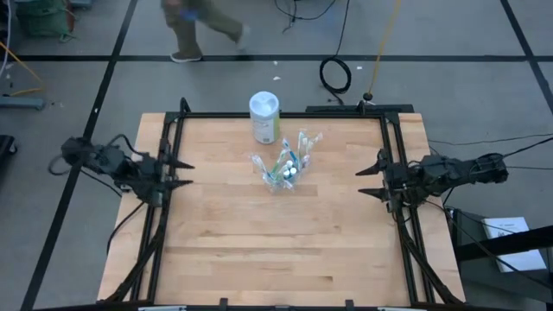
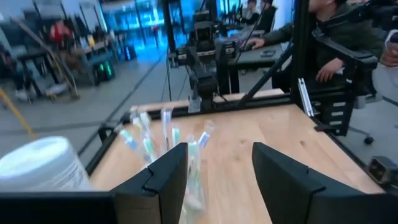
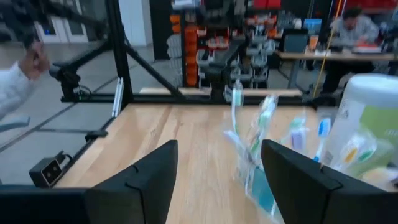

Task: Pick & Place toothbrushing station
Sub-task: Return to Home Position

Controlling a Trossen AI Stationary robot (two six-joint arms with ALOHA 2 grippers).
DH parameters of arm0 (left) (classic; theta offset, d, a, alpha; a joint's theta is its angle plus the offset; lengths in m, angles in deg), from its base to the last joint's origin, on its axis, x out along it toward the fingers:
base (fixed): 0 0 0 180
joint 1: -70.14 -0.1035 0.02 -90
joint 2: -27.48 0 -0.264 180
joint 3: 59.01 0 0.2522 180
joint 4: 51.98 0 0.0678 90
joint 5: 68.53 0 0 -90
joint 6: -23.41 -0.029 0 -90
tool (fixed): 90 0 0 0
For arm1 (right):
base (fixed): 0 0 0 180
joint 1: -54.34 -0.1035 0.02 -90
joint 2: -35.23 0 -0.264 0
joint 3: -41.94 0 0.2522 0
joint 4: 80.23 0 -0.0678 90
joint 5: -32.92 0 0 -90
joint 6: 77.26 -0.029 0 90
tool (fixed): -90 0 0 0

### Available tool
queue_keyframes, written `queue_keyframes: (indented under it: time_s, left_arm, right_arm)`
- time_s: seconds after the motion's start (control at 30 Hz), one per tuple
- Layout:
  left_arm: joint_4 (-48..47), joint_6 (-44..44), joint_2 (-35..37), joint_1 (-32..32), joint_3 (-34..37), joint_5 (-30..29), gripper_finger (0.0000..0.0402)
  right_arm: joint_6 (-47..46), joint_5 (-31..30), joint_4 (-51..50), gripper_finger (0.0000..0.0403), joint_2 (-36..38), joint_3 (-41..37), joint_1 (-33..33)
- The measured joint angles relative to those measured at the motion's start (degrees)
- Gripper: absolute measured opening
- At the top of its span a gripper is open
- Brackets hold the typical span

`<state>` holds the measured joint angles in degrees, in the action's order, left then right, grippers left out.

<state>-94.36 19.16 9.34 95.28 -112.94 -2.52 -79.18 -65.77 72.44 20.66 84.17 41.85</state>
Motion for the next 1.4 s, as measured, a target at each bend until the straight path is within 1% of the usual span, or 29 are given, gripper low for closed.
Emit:
queue_keyframes:
  time_s: [0.1, 0.2, 0.33, 0.4, 0.53, 0.6, 0.73, 0.97, 1.13, 1.3, 1.4]
  left_arm:
    - [9.7, -4.0, 0.4, 0.0, 7.1, 0.0, 0.0186]
    - [18.6, -10.0, 0.2, 0.0, 13.5, 0.1, 0.0186]
    - [26.9, -15.5, 0.3, -1.2, 20.2, 0.1, 0.0186]
    - [29.4, -16.1, 0.3, -2.3, 22.5, 0.1, 0.0186]
    - [31.4, -15.1, 0.3, -4.9, 26.8, 0.2, 0.0186]
    - [35.0, -15.3, 0.2, -6.3, 29.2, 0.2, 0.0186]
    - [40.4, -14.9, 0.3, -9.2, 34.0, 0.1, 0.0186]
    - [44.0, -14.9, 0.3, -12.3, 38.1, 0.1, 0.0186]
    - [45.3, -12.5, 0.3, -14.2, 39.3, 0.2, 0.0186]
    - [45.2, -12.5, 0.3, -15.6, 39.3, 3.2, 0.0186]
    - [45.2, -12.5, 0.3, -16.3, 39.3, 5.6, 0.0186]
  right_arm:
    - [2.0, 0.0, -0.2, 0.0225, 2.8, 0.0, 0.0]
    - [2.6, 0.0, -1.7, 0.0223, 5.5, 0.0, 0.0]
    - [3.1, 0.0, -3.0, 0.0224, 8.4, -0.5, 0.0]
    - [3.7, 0.0, -3.0, 0.0225, 9.5, -1.6, 0.0]
    - [4.5, -0.2, -2.1, 0.0226, 11.6, -5.8, 0.0]
    - [6.0, -0.3, -0.5, 0.0226, 12.8, -7.8, 0.0]
    - [6.5, -0.2, 0.9, 0.0226, 14.5, -8.2, 0.1]
    - [4.7, -1.8, -2.1, 0.0226, 14.4, -9.7, 0.1]
    - [2.3, -1.9, -1.2, 0.0223, 14.4, -11.4, 0.1]
    - [2.4, -1.8, 5.4, 0.0224, 14.4, -15.1, 0.1]
    - [2.2, -2.0, 7.2, 0.0225, 14.4, -16.9, 0.1]
